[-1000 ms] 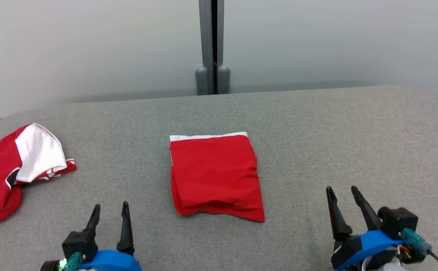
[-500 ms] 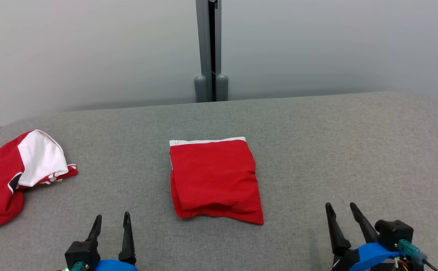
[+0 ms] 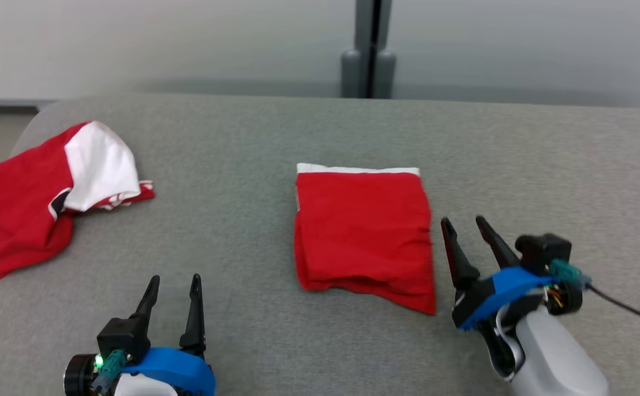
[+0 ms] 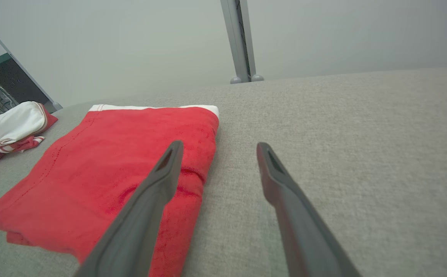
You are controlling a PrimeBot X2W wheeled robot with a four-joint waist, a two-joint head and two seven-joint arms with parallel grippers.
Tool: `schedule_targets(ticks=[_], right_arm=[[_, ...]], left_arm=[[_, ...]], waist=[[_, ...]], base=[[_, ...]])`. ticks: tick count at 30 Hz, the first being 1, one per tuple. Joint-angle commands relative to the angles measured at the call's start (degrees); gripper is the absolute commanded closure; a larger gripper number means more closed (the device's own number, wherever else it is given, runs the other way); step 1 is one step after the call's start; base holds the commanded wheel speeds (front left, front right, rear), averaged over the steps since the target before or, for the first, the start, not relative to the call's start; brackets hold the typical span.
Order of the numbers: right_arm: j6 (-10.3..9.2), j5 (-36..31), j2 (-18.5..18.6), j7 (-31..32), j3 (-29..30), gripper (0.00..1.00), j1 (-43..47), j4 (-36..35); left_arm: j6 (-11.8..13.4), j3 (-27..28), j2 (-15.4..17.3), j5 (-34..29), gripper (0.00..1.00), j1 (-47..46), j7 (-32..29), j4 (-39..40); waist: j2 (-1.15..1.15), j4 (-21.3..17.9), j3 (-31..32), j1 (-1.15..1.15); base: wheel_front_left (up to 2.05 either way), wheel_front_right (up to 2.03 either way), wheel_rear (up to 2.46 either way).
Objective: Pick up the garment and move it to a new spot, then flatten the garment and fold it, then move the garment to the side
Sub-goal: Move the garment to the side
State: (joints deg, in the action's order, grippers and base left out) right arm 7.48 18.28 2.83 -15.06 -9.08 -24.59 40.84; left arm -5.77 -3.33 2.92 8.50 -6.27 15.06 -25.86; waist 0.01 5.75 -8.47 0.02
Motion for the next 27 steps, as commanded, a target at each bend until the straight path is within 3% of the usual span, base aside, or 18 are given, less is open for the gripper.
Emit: schedule_targets(ticks=[1, 5, 8, 9, 10, 18, 27], right_arm=[[0.03, 0.1, 0.1, -0.2, -0.4, 0.0, -2.2, 1.7], [0.03, -0.4, 0.2, -0.2, -0.7, 0.0, -5.5, 6.6], [0.03, -0.2, 0.2, -0.2, -0.6, 0.0, -8.6, 14.2], [0.03, 1.2, 0.2, -0.1, -1.5, 0.55, -9.4, 16.2], [0.03, 1.8, 0.2, 0.0, -2.0, 1.0, -9.3, 16.6], [0.03, 2.6, 0.2, -0.1, -1.6, 1.0, -7.4, 10.7], [0.02, 4.1, 0.2, -0.1, -4.7, 1.0, -2.9, 3.8]], left_arm=[[-0.4, 0.3, 0.0, -0.2, 0.0, -1.1, 0.2, -0.2], [-0.9, 0.7, 0.0, 0.1, 0.0, -1.8, 0.2, -0.5], [-1.3, 0.9, 0.0, 0.4, 0.0, -2.3, 0.2, -0.4], [-1.4, 0.9, 0.0, 0.3, 0.0, -2.5, 0.2, -0.3], [-1.4, 1.0, 0.0, 0.4, 0.0, -2.6, 0.2, -0.2], [-1.7, 1.4, 0.0, -0.1, 0.0, -2.3, 0.2, 1.0], [-1.7, -0.2, 0.0, -1.5, 0.0, -2.6, 0.2, 2.7]], waist=[[-0.01, 3.5, -3.2, -0.02], [-0.01, 5.3, -4.2, -0.02], [-0.01, 6.6, -5.0, -0.02], [-0.01, 6.8, -5.3, -0.02], [-0.01, 6.7, -5.4, -0.02], [-0.01, 2.3, -4.6, -0.02], [-0.01, -11.2, -2.9, -0.02]], base=[[0.0, 0.0, 0.0], [0.0, 0.0, 0.0], [0.0, 0.0, 0.0], [0.0, 0.0, 0.0], [0.0, 0.0, 0.0], [0.0, 0.0, 0.0], [0.0, 0.0, 0.0]])
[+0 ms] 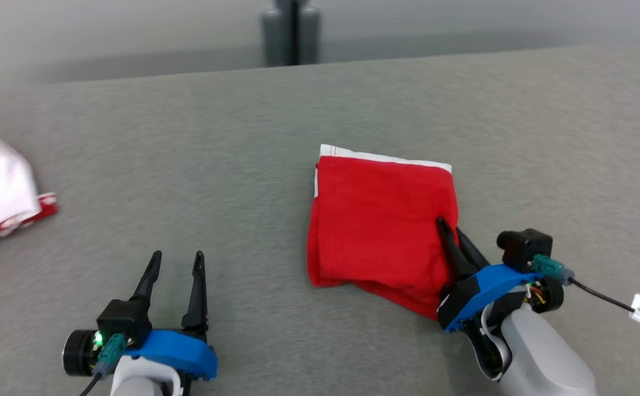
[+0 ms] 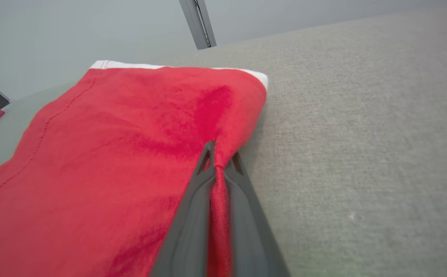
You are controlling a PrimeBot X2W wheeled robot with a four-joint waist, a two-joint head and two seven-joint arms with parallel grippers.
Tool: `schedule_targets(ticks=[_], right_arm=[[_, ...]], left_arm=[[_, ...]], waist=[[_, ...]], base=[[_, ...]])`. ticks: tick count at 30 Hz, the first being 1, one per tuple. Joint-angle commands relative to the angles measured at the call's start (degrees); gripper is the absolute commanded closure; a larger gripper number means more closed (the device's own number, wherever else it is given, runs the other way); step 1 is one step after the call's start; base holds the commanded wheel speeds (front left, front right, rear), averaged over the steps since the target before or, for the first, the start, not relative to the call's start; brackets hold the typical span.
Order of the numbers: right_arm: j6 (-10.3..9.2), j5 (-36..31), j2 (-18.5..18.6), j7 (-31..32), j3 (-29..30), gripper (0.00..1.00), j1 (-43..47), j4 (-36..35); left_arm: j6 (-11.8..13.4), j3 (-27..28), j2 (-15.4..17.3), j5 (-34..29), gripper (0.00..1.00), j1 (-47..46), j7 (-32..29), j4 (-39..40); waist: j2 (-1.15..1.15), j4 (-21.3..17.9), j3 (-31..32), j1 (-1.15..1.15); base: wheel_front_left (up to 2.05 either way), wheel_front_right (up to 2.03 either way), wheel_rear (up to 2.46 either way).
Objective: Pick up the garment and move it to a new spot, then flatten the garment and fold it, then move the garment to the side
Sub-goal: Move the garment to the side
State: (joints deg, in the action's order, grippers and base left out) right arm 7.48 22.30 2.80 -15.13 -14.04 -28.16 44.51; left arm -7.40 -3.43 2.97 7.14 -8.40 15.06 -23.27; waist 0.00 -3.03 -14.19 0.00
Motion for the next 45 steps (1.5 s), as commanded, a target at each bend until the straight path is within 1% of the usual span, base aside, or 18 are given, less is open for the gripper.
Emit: schedule_targets(ticks=[1, 6, 10, 13, 15, 19, 23, 26, 28, 30, 33, 36, 38, 41, 42, 43, 45], right_arm=[[0.03, 0.4, 0.2, 0.0, -0.6, 1.0, 1.0, -0.7], [0.02, 1.0, 0.2, 0.0, -2.3, 1.0, 3.9, -4.4], [0.03, 0.7, 0.2, 0.0, -2.8, 1.0, 6.0, -6.5], [0.03, 0.4, 0.2, 0.0, -2.9, 1.0, 7.1, -7.9], [0.03, 0.1, 0.2, 0.0, -2.7, 1.0, 7.8, -8.7], [0.03, -1.5, 0.2, 0.0, -1.4, 1.0, 8.2, -9.6], [0.03, -5.7, 0.1, 0.0, 1.5, 1.0, 6.6, -9.4], [0.02, -11.8, 0.3, 0.0, 5.7, 1.0, 4.2, -7.6], [0.02, -17.2, 0.2, 0.0, 9.7, 1.0, 2.3, -5.8], [0.02, -23.4, 0.3, 0.0, 15.0, 1.0, 0.4, -3.7], [0.01, -31.2, 2.2, 1.2, 22.1, 1.0, -2.2, -1.9], [0.01, -37.4, 5.2, 3.3, 28.8, 1.0, -3.6, -1.2], [0.01, -40.9, 6.9, 4.7, 33.8, 1.0, -4.0, -1.6], [0.0, -45.7, 7.8, 7.0, 40.5, 1.0, -3.8, -3.7], [0.01, -47.1, 7.7, 7.8, 42.8, 1.0, -3.6, -4.9], [0.01, -49.8, 7.0, 9.4, 46.5, 1.0, -3.3, -6.9], [0.01, -51.5, 6.4, 10.1, 49.6, 1.0, -3.3, -8.5]], left_arm=[[-0.1, -0.3, -0.1, -0.2, 0.0, -0.5, 0.2, 0.5], [-0.1, -1.9, 0.6, -0.5, 0.0, -0.6, 0.2, 1.3], [-0.1, -3.2, 1.1, -0.6, 0.0, -0.8, 0.2, 1.8], [-0.1, -4.0, 1.5, -0.6, 0.0, -0.6, 0.2, 2.3], [-0.1, -4.3, 1.7, -0.5, 0.0, -0.6, 0.2, 2.5], [-0.1, -4.9, 2.1, -0.5, 0.0, -0.7, 0.2, 3.0], [-0.1, -5.6, 3.1, -0.1, 0.0, -1.2, 0.2, 3.3], [-0.1, -6.1, 3.7, 0.4, 0.0, -1.5, 0.2, 3.6], [-0.1, -6.4, 4.4, 0.6, 0.0, -1.5, 0.2, 3.7], [-0.1, -6.6, 5.0, 1.1, 0.0, -1.7, 0.2, 3.9], [-0.1, -6.5, 5.6, 1.5, 0.0, -1.8, 0.2, 4.1], [-0.1, -5.8, 6.1, 2.2, 0.0, -1.7, 0.2, 4.0], [-0.1, -5.5, 6.3, 2.4, 0.0, -1.7, 0.2, 4.1], [-0.1, -4.9, 6.5, 2.8, 0.0, -1.6, 0.2, 4.1], [-0.1, -4.6, 6.6, 2.9, 0.0, -1.6, 0.2, 4.0], [-0.1, -4.3, 6.7, 2.9, 0.0, -1.6, 0.1, 4.0], [-0.1, -4.0, 6.9, 3.1, 0.0, -1.6, 0.1, 3.8]], waist=[[0.0, -4.4, 2.8, 0.0], [0.0, -12.7, 2.5, 0.0], [0.0, -18.0, 1.9, 0.0], [0.0, -20.9, 1.5, 0.0], [0.0, -22.1, 1.1, 0.0], [0.0, -23.0, 0.1, 0.0], [0.0, -21.8, -1.6, 0.0], [0.0, -19.7, -2.9, 0.0], [0.0, -18.0, -3.8, 0.0], [0.0, -16.0, -4.7, 0.0], [0.0, -13.1, -5.8, 0.0], [0.0, -10.5, -6.5, 0.0], [0.0, -9.0, -7.0, 0.0], [0.0, -7.4, -7.4, 0.0], [0.0, -7.0, -7.5, 0.0], [0.0, -6.4, -7.8, 0.0], [0.0, -6.1, -8.0, 0.0]], base=[[0.0, 0.0, 0.0], [0.0, 0.0, 0.0], [0.0, 0.0, 0.0], [0.0, 0.0, 0.0], [0.0, 0.0, 0.0], [0.0, 0.0, 0.0], [0.0, 0.0, 0.0], [0.0, 0.0, 0.0], [0.0, 0.0, 0.0], [0.0, 0.0, 0.0], [0.0, 0.0, 0.0], [0.0, 0.0, 0.0], [0.0, 0.0, 0.0], [0.0, 0.0, 0.0], [0.0, 0.0, 0.0], [0.0, 0.0, 0.0], [0.0, 0.0, 0.0]])
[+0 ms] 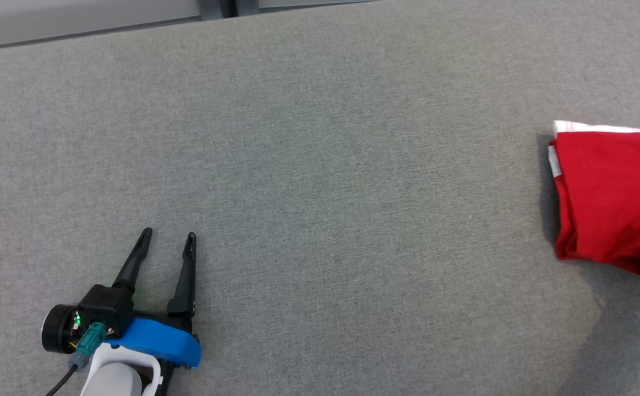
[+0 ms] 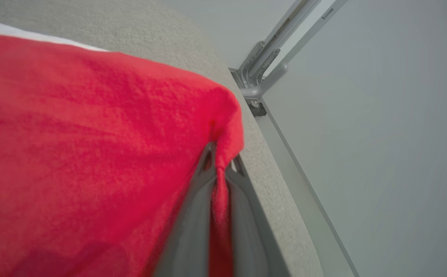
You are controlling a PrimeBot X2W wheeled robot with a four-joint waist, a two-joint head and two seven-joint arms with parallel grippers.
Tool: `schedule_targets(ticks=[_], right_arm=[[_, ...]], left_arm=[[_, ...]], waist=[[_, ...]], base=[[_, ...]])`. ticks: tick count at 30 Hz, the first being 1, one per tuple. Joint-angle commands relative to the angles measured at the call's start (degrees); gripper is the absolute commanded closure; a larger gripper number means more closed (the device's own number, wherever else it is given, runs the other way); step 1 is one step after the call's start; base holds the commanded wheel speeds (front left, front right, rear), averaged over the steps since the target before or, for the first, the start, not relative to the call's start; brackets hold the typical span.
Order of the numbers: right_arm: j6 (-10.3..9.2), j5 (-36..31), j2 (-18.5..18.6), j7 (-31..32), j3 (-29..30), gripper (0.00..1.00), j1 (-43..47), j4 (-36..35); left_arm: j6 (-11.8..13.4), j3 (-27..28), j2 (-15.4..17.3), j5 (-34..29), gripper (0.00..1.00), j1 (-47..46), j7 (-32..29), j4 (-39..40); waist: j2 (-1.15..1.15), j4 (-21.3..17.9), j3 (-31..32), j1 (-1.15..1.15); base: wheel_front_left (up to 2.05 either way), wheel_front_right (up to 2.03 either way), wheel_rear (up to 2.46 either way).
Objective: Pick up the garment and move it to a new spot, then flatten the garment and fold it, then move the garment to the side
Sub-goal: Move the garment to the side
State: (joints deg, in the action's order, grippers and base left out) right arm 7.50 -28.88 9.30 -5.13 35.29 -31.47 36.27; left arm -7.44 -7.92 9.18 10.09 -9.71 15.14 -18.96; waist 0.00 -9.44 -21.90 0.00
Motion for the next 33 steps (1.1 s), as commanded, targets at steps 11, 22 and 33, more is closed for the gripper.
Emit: schedule_targets(ticks=[11, 22, 33], right_arm=[[-0.01, -6.5, -3.1, -2.7, 12.2, 0.0, -2.5, -4.9], [-0.01, 2.9, -6.0, -10.1, -2.0, 0.0, -7.0, -1.8], [-0.01, 28.2, -6.2, -10.1, -29.5, 0.0, 7.0, -7.3]], left_arm=[[-0.1, 0.5, 1.0, 0.1, 0.0, -1.0, -0.1, -0.9], [-0.1, 3.5, -1.0, -0.6, 0.0, -0.4, 0.0, -1.6], [-0.1, 7.1, -4.1, -2.6, 0.0, -0.4, 0.1, -4.1]], waist=[[0.0, 0.0, -0.5, 0.0], [0.0, 0.5, 3.0, 0.0], [0.0, 6.6, 9.0, 0.0]], base=[[0.0, 0.0, 0.0], [0.0, 0.0, 0.0], [0.0, 0.0, 0.0]])
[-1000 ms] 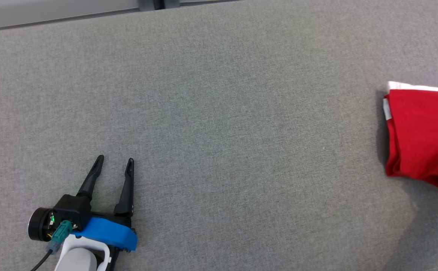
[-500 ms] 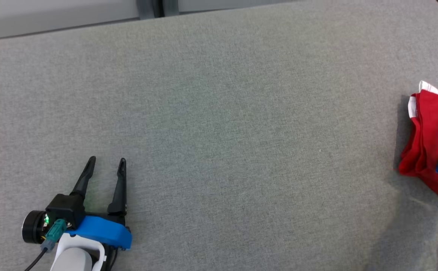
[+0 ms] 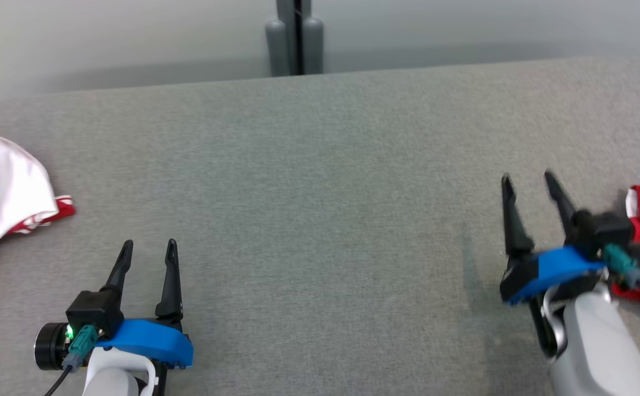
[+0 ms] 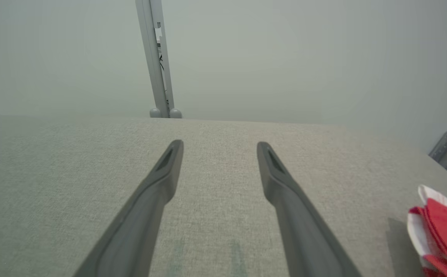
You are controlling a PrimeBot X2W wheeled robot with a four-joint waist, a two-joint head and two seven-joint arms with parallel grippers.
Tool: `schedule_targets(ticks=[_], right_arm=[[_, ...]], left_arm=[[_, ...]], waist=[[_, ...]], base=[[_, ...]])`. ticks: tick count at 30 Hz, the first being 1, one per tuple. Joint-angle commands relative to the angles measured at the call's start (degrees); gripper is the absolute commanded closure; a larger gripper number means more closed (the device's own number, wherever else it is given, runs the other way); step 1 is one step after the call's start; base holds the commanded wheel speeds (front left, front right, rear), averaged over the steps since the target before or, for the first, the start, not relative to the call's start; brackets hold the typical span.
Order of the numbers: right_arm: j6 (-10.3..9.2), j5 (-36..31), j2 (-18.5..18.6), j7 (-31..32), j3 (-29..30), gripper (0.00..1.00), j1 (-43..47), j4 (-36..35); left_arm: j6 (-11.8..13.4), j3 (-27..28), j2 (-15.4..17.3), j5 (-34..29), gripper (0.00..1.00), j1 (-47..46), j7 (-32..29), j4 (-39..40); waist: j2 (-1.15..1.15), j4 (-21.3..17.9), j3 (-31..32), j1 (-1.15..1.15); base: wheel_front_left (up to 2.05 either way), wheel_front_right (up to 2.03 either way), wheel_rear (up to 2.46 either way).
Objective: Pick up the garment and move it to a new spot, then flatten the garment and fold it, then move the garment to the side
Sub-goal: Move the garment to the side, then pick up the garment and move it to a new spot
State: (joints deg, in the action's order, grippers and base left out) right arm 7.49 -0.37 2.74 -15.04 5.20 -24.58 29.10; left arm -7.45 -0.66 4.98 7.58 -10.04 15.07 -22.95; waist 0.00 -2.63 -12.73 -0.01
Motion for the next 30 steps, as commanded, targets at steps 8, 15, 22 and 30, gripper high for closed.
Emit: schedule_targets(ticks=[8, 15, 22, 30], right_arm=[[0.01, 6.0, 0.3, -0.2, -3.0, 0.0, 9.6, -2.5], [0.01, 8.5, 0.3, -0.2, -4.6, 0.0, 14.4, -2.2], [0.02, 8.4, 0.3, -0.2, -5.1, 0.0, 16.8, -2.5], [0.01, 8.2, 0.3, -0.2, -5.7, 0.0, 18.1, -2.7]], left_arm=[[0.5, 2.6, -1.1, -1.8, 0.0, 2.3, 0.1, -1.6], [2.0, 3.6, -1.8, -2.1, 0.0, 6.0, 0.1, -2.0], [3.2, 2.4, -2.0, -1.6, 0.0, 8.4, 0.1, -1.6], [4.4, 0.9, -2.1, -0.3, 0.0, 9.7, 0.1, -1.2]], waist=[[0.0, 2.0, 4.6, 0.01], [0.0, 0.7, 9.7, 0.01], [0.0, -0.2, 12.3, 0.01], [0.0, -0.4, 13.3, 0.01]], base=[[0.0, 0.0, 0.0], [0.0, 0.0, 0.0], [0.0, 0.0, 0.0], [0.0, 0.0, 0.0]])
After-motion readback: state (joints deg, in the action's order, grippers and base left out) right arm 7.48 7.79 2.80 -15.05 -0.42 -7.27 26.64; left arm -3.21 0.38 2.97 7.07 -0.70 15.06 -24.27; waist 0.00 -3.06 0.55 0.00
